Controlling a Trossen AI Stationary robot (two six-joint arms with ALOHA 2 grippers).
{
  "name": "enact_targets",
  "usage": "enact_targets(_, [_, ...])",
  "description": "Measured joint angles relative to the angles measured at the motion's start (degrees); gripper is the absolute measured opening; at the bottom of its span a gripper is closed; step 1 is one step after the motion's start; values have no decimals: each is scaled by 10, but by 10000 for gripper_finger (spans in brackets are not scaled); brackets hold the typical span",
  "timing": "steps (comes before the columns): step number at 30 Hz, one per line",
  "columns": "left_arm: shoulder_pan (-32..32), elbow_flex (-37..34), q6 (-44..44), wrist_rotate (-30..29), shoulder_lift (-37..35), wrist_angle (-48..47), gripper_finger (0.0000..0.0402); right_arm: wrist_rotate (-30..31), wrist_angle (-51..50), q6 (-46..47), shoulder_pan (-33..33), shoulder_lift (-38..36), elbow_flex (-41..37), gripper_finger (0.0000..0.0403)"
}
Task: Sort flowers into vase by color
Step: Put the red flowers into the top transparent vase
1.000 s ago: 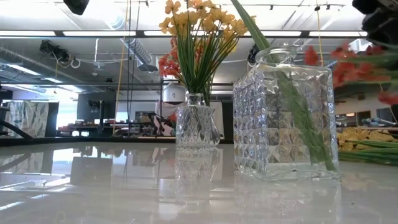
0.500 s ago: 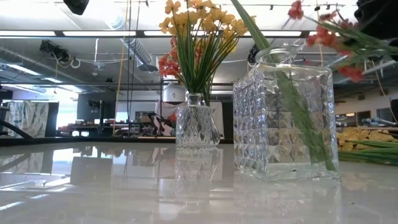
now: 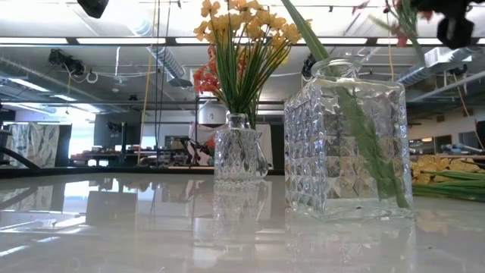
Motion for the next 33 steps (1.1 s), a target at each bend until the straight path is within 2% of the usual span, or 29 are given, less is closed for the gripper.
enact_targets(6, [0, 0, 0, 0, 0, 0, 249, 35, 193, -287, 0, -45, 0, 24])
enact_targets(12, [0, 0, 0, 0, 0, 0, 249, 39, 416, -585, 0, -64, 0, 24])
enact_targets(16, [0, 0, 0, 0, 0, 0, 249, 41, 492, -741, 0, -63, 0, 24])
enact_targets(20, [0, 0, 0, 0, 0, 0, 249, 42, 504, -786, 0, -63, 0, 24])
enact_targets(27, [0, 0, 0, 0, 0, 0, 249, 45, 503, -778, 0, -44, 0, 24])
enact_targets(33, [0, 0, 0, 0, 0, 0, 249, 70, 503, -780, -1, -20, 0, 24])
